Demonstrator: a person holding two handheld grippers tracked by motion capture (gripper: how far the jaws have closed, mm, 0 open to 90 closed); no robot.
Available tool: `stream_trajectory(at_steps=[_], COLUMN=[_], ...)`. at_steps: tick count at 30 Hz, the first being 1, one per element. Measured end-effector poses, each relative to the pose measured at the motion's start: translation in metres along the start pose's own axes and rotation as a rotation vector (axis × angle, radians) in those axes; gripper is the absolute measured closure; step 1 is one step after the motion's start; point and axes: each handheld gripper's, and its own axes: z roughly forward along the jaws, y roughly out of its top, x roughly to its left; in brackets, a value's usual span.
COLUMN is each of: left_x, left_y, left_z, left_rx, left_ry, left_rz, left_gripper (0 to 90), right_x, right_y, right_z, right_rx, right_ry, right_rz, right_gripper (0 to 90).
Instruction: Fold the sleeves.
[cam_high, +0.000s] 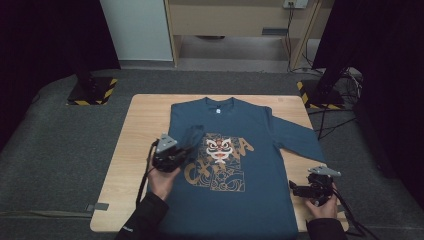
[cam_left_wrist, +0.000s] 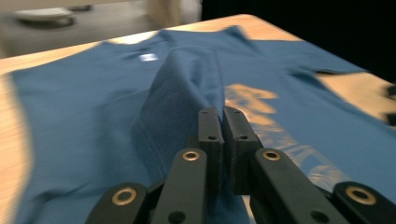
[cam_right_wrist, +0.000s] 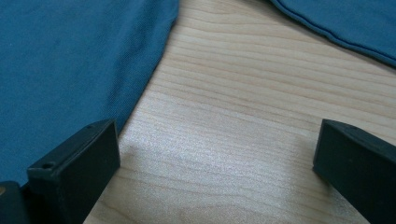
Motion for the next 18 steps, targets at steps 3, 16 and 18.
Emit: stream_trajectory(at_steps=[3, 16, 18], left_x=[-0.026, -0.103, -0.107], left_y=[0.005, -0.009, -0.011], left_z=[0.010, 0.071, 0.079], left_rx=[0.002, 0.120, 0.132], left_ry=[-0.072, -0.224, -0.229], left_rz=[0.031, 0.160, 0.164], left_gripper=[86.2, 85.8, 85.8], right_x=[0.000, 0.000, 0.000], right_y=[0.000, 0.000, 0.000], right_z=[0.000, 0.000, 0.000], right_rx=[0.000, 0.000, 0.000], right_ry=[0.000, 0.000, 0.000], right_rz=[0.001, 0.000, 0.000], right_gripper=[0.5, 0.5, 0.5])
